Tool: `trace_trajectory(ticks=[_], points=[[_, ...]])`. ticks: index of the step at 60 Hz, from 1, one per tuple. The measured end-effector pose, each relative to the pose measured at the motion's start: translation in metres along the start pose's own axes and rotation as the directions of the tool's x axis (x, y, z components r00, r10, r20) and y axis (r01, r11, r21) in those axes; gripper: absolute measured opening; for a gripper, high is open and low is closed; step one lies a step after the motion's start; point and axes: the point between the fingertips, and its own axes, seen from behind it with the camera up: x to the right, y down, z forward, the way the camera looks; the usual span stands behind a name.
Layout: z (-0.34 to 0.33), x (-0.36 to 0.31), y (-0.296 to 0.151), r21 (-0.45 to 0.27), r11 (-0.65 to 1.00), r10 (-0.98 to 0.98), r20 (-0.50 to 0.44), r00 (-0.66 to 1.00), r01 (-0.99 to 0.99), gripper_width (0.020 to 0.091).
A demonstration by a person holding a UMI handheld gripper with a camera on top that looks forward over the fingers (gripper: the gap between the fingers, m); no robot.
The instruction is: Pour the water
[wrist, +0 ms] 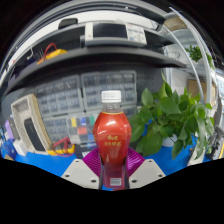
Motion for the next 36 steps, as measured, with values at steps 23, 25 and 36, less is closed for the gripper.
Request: trace_trajectory(ticks=[23,25,36], points=[[0.019,0.036,0.088,-0.046,0.996,-0.081,-0.017,0.997,0.080,0.0306],[0.017,0.037,0.088,-0.039,0.997,-0.074,-0.015,0.997,0.074,0.0315],[0.012,0.038,0.088,0.000,0.998,-0.068,-0.008,0.998,0.068,0.0360]])
